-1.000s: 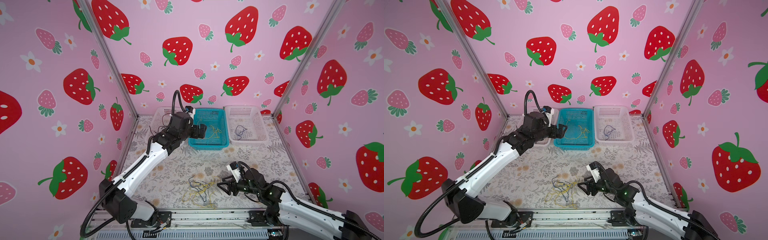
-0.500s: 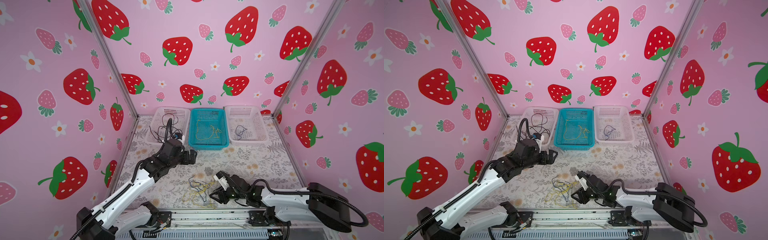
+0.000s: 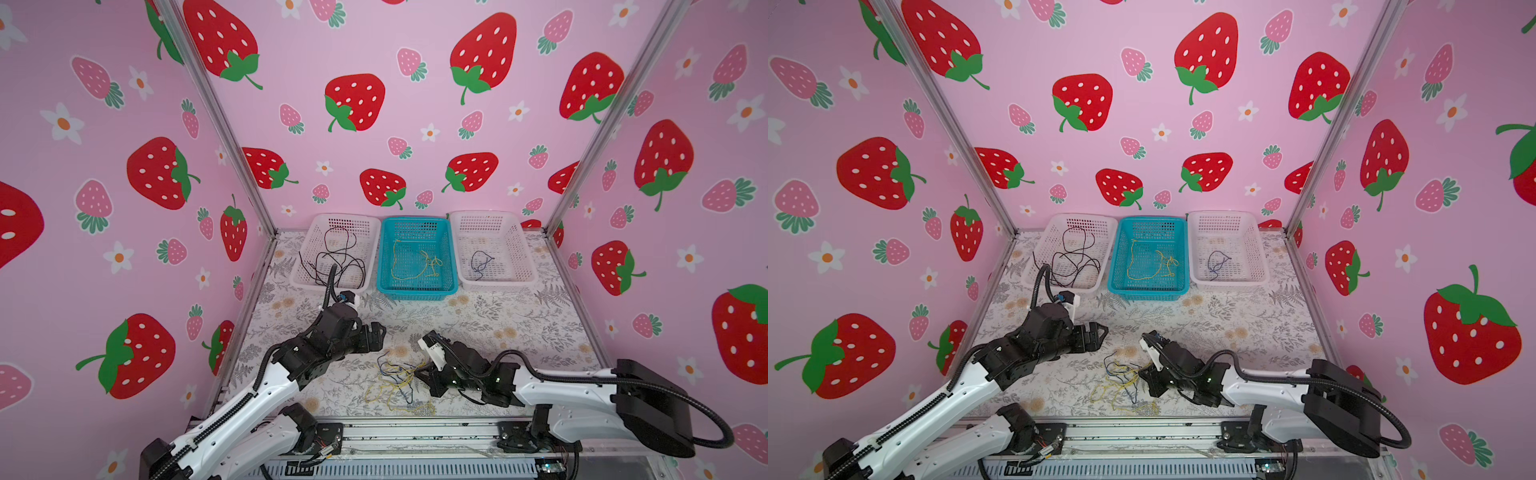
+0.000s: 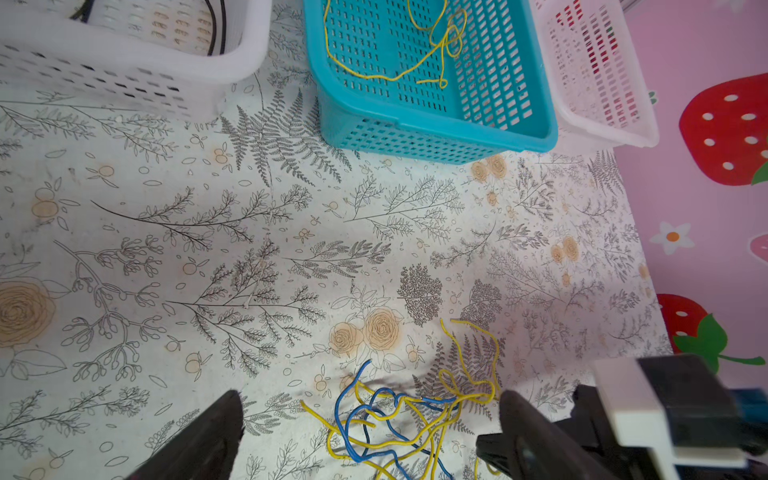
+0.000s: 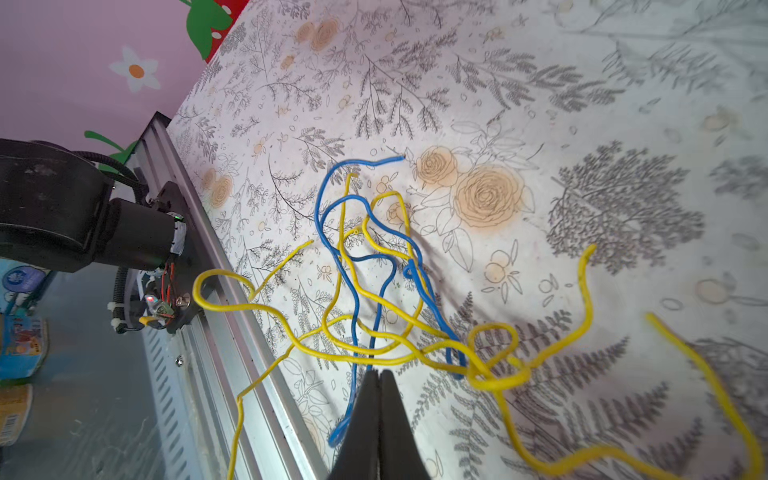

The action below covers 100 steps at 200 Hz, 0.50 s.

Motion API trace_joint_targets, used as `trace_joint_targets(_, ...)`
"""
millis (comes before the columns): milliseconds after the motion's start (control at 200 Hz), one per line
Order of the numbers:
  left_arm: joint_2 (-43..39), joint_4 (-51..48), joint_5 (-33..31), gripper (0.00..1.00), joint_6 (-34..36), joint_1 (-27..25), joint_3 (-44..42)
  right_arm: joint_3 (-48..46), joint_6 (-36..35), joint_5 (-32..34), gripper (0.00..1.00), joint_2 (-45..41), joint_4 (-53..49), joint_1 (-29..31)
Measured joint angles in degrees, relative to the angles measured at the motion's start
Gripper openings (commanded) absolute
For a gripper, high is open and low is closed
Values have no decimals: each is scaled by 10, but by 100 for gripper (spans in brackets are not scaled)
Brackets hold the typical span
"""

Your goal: Untangle the cables

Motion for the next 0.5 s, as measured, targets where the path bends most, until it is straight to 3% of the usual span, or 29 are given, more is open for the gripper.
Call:
trace_joint_targets(280, 1, 23, 9, 91, -17, -14, -15, 117, -83, 55, 0, -130, -120, 0)
trace_joint_targets(500, 0, 56, 26, 85, -28, -26, -41, 204, -140, 102, 0, -159, -189, -8)
